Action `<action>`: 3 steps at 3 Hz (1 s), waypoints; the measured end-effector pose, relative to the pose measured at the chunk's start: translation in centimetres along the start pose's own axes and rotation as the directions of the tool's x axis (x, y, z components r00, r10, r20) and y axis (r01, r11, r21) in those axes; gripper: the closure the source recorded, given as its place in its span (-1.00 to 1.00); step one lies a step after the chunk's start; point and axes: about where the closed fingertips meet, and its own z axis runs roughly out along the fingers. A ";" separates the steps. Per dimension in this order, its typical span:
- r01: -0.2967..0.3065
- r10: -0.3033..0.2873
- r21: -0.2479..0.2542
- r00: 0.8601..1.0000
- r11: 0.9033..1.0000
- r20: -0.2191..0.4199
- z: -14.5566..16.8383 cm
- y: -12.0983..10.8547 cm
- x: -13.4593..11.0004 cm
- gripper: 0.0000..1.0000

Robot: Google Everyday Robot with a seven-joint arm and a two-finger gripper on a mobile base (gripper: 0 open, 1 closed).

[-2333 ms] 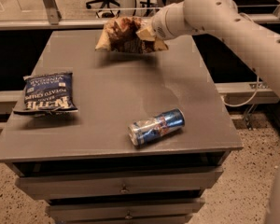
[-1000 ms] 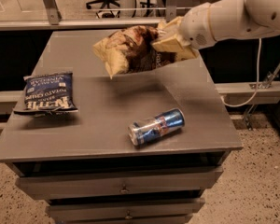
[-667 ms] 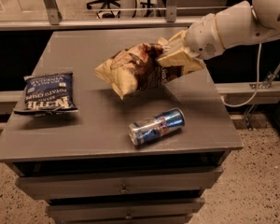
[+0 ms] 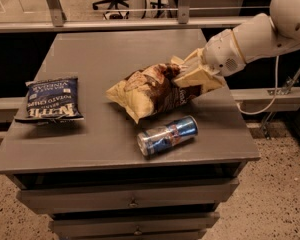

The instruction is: Move brown chip bag near redbull can

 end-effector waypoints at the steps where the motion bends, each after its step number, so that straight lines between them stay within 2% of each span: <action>1: -0.029 0.029 -0.009 1.000 1.000 -0.011 0.8 0.5 1.3 -0.09; 2: -0.046 0.046 -0.013 0.999 0.999 -0.020 1.1 0.8 2.0 -0.73; 3: -0.057 0.057 -0.016 0.998 0.998 -0.024 1.1 0.8 2.2 -1.00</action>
Offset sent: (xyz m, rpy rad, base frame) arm -0.0071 -0.0083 -0.0277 -0.0150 0.0547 -0.0357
